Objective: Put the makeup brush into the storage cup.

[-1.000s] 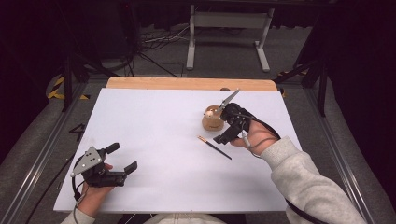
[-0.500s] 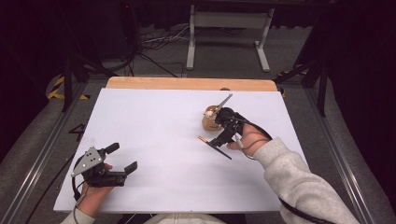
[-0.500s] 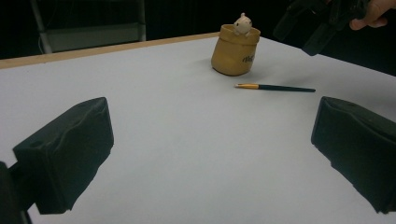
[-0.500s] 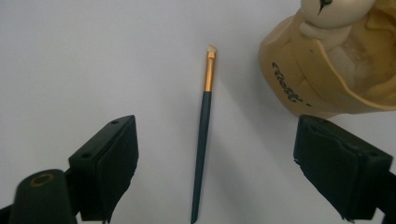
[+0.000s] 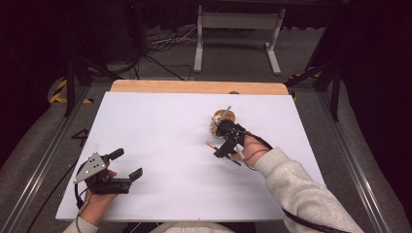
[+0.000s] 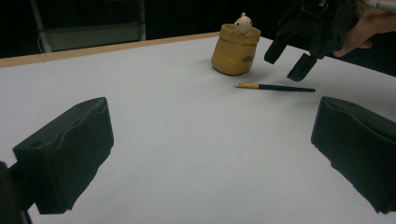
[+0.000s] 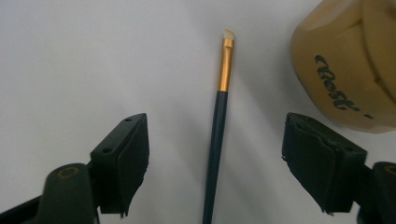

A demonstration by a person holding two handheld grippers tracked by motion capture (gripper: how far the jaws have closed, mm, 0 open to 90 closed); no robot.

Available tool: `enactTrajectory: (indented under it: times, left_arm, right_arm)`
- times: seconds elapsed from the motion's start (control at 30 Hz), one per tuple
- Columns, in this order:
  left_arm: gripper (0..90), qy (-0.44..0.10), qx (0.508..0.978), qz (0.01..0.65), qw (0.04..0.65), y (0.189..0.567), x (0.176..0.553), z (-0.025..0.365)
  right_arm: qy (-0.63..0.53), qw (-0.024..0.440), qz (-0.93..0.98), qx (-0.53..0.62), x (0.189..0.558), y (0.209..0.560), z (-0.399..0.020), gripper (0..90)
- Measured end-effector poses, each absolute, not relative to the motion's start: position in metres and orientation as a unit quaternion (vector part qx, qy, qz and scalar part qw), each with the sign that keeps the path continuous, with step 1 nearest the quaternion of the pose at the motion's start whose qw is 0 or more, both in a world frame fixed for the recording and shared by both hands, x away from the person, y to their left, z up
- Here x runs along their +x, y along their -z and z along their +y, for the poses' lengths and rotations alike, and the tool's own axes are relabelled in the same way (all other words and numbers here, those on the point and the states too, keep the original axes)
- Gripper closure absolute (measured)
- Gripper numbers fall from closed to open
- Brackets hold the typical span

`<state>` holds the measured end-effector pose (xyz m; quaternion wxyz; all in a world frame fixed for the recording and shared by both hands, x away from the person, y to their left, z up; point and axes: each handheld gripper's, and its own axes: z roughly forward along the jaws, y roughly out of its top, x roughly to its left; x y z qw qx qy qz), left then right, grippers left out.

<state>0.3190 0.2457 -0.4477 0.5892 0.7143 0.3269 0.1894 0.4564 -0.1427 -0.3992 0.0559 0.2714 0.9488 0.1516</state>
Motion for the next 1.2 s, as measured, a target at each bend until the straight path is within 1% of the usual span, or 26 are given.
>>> enactTrajectory:
  times: [0.17,0.37,0.4,0.47,0.5,0.6,0.77,0.9,1.07,1.2]
  left_arm:
    - [0.0,-0.189,0.715,0.326,0.589,0.448,0.319,0.246]
    - [0.0,-0.187,0.716,0.326,0.588,0.448,0.319,0.245]
    - [0.0,-0.187,0.716,0.326,0.588,0.448,0.319,0.245]
    - [0.1,-0.187,0.716,0.326,0.588,0.448,0.319,0.245]
    - [0.1,-0.187,0.716,0.326,0.588,0.448,0.319,0.245]
    - [0.1,-0.187,0.717,0.325,0.588,0.448,0.319,0.245]
    - [0.1,-0.187,0.716,0.325,0.588,0.448,0.319,0.245]
    - [0.1,-0.187,0.716,0.326,0.588,0.448,0.319,0.245]
    - [0.0,-0.187,0.716,0.326,0.588,0.448,0.319,0.245]
    - [0.1,-0.187,0.716,0.326,0.588,0.448,0.319,0.245]
  right_arm:
    - [-0.144,0.053,0.949,0.274,0.457,0.405,-0.141,27.6]
    - [-0.132,0.054,0.949,0.281,0.46,0.412,-0.14,35.6]
    - [-0.132,0.054,0.949,0.281,0.46,0.412,-0.14,35.6]
    - [-0.127,0.05,0.949,0.283,0.46,0.414,-0.139,39.9]
    - [-0.127,0.05,0.949,0.283,0.46,0.414,-0.139,39.9]
    - [-0.124,0.051,0.95,0.282,0.461,0.415,-0.137,44.5]
    - [-0.113,0.052,0.951,0.284,0.461,0.418,-0.134,53.3]
    - [-0.103,0.054,0.951,0.287,0.462,0.421,-0.132,61.9]
    - [-0.102,0.044,0.949,0.294,0.463,0.421,-0.132,71.9]
    - [-0.1,0.04,0.95,0.292,0.465,0.421,-0.132,81.6]
